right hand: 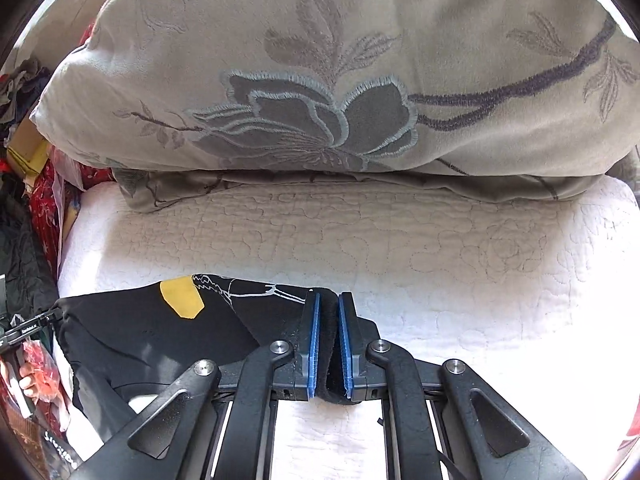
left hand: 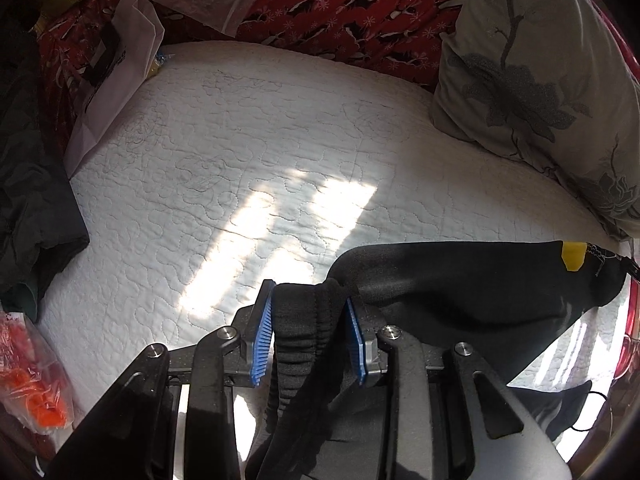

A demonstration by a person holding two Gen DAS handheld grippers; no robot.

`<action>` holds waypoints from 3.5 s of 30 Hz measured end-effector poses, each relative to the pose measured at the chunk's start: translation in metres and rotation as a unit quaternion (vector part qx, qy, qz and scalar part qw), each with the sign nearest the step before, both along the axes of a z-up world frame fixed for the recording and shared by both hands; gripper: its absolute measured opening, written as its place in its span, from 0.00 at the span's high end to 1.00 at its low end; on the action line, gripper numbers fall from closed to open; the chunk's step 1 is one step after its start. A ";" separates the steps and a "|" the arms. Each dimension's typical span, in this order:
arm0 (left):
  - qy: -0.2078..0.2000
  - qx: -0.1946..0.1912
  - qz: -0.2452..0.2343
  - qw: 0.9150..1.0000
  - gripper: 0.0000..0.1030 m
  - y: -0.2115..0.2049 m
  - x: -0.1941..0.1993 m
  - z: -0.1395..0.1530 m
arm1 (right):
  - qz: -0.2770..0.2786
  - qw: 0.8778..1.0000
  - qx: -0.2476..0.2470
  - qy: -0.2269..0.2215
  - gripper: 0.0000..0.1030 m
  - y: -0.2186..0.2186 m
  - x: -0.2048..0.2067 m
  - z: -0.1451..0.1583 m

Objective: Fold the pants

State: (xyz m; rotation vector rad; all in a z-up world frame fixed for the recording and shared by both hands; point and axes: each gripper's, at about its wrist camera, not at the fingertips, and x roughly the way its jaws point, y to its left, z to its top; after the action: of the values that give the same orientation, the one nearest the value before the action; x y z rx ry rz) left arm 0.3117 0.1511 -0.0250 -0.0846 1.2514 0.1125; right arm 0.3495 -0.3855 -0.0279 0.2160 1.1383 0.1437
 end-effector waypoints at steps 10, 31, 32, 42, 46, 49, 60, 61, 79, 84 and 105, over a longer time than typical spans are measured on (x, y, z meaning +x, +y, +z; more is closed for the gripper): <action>-0.032 0.038 -0.010 0.999 0.71 -0.015 -0.035 0.023 | -0.012 1.000 -0.013 -0.025 0.97 -0.010 -0.048 0.031; 0.003 0.023 0.000 1.000 0.71 -0.004 -0.008 -0.004 | 0.017 1.000 0.020 0.012 0.95 0.006 0.033 -0.028; 0.000 0.022 0.003 1.000 0.71 -0.004 -0.009 -0.001 | 0.018 1.000 0.015 0.003 0.95 0.006 0.027 -0.019; -0.043 0.032 0.021 0.998 0.71 -0.008 -0.038 0.032 | 0.035 0.996 0.004 -0.077 0.95 0.015 -0.046 0.051; -0.064 0.041 0.021 0.997 0.71 -0.006 -0.056 0.040 | 0.040 0.995 0.007 -0.095 0.96 0.022 -0.076 0.057; -0.084 0.049 0.016 0.995 0.71 -0.006 -0.072 0.043 | 0.047 0.993 0.004 -0.105 0.96 0.027 -0.103 0.058; -0.131 0.041 -0.008 0.991 0.71 -0.009 -0.169 0.029 | 0.028 0.994 0.042 -0.101 0.98 0.002 -0.225 0.032; -0.125 0.040 -0.009 0.991 0.71 -0.008 -0.178 0.021 | 0.019 0.994 0.048 -0.096 0.98 -0.003 -0.236 0.026; -0.025 -0.049 0.034 0.998 0.71 0.014 -0.204 -0.040 | -0.139 0.958 0.247 0.049 0.64 0.001 -0.259 -0.073; -0.019 -0.074 0.048 0.996 0.71 0.018 -0.199 -0.045 | -0.171 0.954 0.240 0.052 0.56 0.022 -0.238 -0.081; -0.005 -0.151 0.103 0.983 0.71 0.044 -0.198 -0.060 | -0.175 0.940 0.294 0.015 0.91 -0.035 -0.282 -0.057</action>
State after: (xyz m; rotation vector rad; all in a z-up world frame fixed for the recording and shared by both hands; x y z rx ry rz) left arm 0.1142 0.1955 -0.0847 -0.4780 1.2394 0.0999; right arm 0.0677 -0.4200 -0.0847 0.9501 1.0445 0.1620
